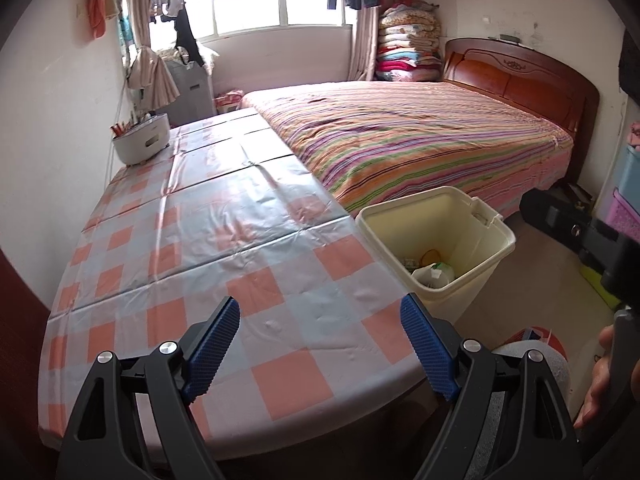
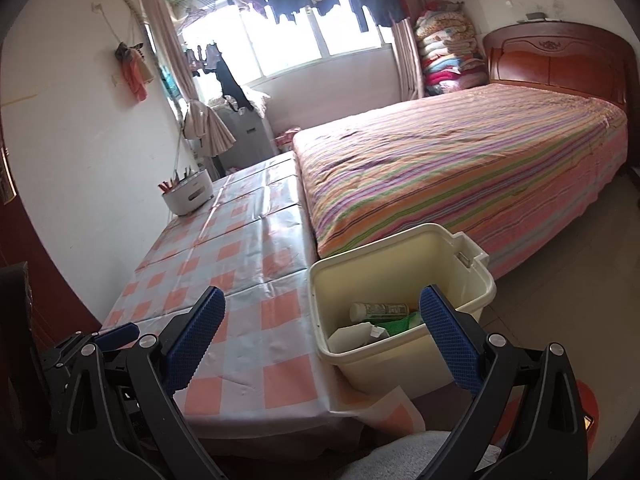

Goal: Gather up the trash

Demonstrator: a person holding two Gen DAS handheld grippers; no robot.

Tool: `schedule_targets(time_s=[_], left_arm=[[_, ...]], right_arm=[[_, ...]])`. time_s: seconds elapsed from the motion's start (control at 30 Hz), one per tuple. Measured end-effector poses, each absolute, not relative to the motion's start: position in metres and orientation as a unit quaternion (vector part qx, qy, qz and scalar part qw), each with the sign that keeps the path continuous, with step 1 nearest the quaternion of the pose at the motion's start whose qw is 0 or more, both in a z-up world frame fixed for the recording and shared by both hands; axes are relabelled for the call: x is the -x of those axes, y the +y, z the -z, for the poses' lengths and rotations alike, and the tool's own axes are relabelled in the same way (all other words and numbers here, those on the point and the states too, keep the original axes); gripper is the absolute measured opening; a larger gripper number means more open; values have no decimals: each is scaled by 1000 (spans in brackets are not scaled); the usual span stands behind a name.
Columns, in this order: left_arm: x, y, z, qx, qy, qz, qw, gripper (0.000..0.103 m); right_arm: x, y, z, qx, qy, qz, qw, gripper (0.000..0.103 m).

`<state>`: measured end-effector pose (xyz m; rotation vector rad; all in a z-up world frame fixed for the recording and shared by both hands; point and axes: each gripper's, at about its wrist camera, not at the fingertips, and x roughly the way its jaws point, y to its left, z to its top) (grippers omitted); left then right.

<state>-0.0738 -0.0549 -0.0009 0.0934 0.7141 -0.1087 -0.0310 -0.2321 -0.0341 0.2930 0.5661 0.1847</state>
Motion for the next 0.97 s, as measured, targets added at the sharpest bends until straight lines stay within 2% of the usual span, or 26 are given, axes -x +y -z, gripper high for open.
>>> schedule_targets(time_s=[0.47, 0.97], left_arm=[[60, -77, -1, -73, 340, 91, 933, 80], [48, -57, 0, -56, 339, 84, 936, 81]], right_arm=[[15, -229, 28, -138, 286, -78, 945, 96], [-8, -207, 33, -124, 301, -91, 941, 96]])
